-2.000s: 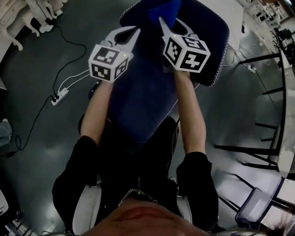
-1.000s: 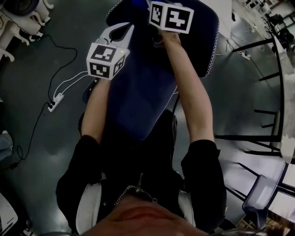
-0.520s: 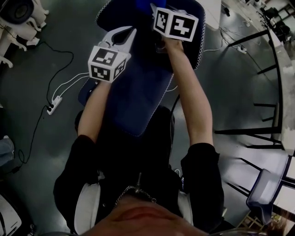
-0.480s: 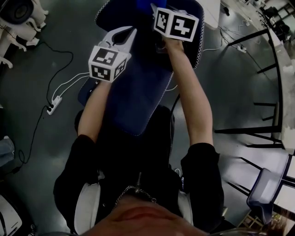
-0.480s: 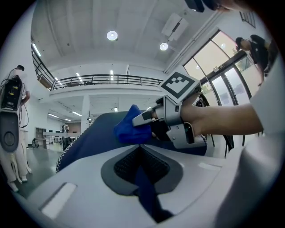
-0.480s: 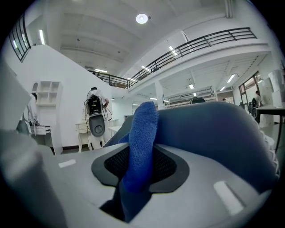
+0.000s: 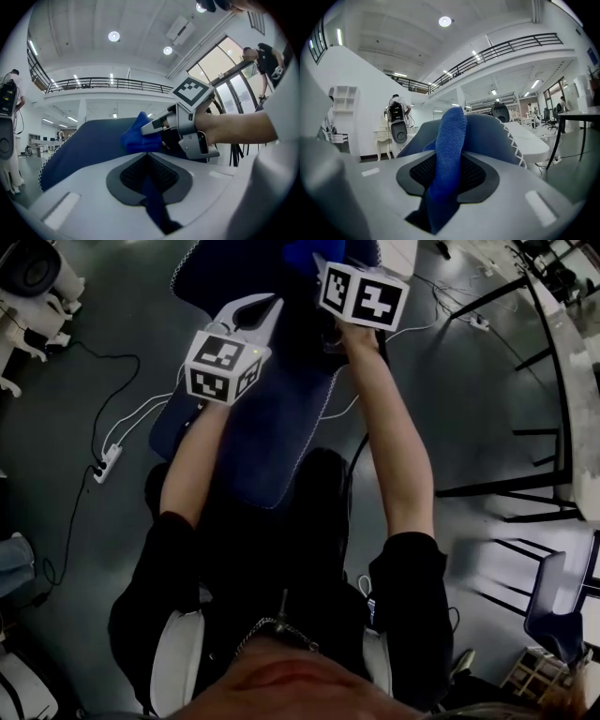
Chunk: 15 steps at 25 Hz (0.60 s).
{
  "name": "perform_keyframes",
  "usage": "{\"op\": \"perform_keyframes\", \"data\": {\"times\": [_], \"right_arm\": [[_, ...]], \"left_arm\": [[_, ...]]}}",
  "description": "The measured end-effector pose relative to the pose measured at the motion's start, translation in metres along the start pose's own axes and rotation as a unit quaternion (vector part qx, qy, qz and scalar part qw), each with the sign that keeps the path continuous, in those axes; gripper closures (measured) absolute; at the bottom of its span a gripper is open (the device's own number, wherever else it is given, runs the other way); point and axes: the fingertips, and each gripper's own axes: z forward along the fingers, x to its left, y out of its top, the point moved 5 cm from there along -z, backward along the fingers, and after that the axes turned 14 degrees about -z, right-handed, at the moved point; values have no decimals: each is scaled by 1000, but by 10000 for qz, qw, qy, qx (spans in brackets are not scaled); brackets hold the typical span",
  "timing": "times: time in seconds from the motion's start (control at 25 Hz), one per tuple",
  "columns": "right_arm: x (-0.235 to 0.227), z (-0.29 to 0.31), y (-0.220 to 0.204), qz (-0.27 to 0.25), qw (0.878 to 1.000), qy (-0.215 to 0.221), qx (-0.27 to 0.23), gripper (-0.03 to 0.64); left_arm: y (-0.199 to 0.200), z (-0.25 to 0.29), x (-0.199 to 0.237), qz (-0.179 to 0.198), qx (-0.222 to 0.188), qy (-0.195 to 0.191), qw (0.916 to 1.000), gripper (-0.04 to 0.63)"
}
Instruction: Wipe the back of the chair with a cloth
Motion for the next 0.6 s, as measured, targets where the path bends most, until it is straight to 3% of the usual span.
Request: {"op": "perform_keyframes", "data": {"times": [0.4, 0.6], "right_arm": [[-7, -22, -6, 171, 9990, -415, -75, 486], [10, -23, 2, -58, 9995, -195, -247, 486]], "left_arm": [[-7, 14, -19, -30, 82, -260, 9996, 586], [-7, 5, -7, 14, 125, -125, 9998, 586]]}}
